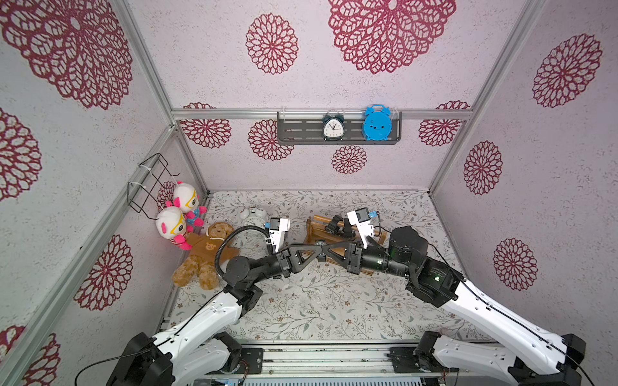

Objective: Place watch on stand
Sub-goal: Pick up the watch at the center of the board.

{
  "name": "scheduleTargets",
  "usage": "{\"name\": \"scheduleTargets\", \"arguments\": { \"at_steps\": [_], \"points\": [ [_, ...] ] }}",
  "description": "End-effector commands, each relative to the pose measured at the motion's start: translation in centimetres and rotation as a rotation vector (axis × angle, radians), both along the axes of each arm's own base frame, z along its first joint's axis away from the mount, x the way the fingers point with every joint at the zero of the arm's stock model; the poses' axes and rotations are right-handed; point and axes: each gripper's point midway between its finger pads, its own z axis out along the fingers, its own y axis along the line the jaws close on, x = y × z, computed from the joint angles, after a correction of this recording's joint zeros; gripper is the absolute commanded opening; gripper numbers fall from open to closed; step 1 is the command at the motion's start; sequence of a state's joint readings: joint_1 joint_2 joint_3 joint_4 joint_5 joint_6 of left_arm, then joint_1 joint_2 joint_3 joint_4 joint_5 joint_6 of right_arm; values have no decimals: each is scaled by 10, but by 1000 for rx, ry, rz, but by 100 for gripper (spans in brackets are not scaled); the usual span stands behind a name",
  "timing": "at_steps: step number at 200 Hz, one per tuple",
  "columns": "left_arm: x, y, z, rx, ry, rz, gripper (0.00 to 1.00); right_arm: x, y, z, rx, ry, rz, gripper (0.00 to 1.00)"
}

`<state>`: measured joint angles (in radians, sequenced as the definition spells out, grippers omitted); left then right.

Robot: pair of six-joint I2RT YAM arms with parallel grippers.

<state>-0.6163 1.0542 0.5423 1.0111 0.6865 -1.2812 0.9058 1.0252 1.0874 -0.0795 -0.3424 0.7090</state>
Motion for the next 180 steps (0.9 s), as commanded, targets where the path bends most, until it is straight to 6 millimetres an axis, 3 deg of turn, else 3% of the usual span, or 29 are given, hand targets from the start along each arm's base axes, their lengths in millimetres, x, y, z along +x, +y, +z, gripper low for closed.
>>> {"name": "scheduleTargets", "arguments": {
  "at_steps": [1, 52, 69, 78, 99, 119, 157, 180],
  "points": [
    [-16, 1, 27, -53, -92, -34, 13, 3, -4, 2, -3, 6, -28, 10],
    [-18, 0, 29, -60, -94, -34, 8, 3, -4, 1, -4, 4, -29, 13],
    [-17, 0, 28, -59, -90, -32, 5, 4, -4, 0, -6, 6, -33, 19],
    [-17, -1, 28, -58, -91, -33, 4, 5, -5, 0, -5, 5, -37, 26],
    [-17, 0, 26, -58, -87, -29, 2, 6, -6, 1, -6, 2, -47, 54],
    [-16, -1, 24, -52, -82, -23, 1, 8, -12, 2, -19, -13, -82, 71],
    [-6, -1, 5, 62, -50, 15, 0, 18, -46, 1, -85, -59, -240, 73],
    [10, 11, -8, 159, -28, 49, 0, 23, -71, -7, -159, -87, -341, 73]
  ]
}}
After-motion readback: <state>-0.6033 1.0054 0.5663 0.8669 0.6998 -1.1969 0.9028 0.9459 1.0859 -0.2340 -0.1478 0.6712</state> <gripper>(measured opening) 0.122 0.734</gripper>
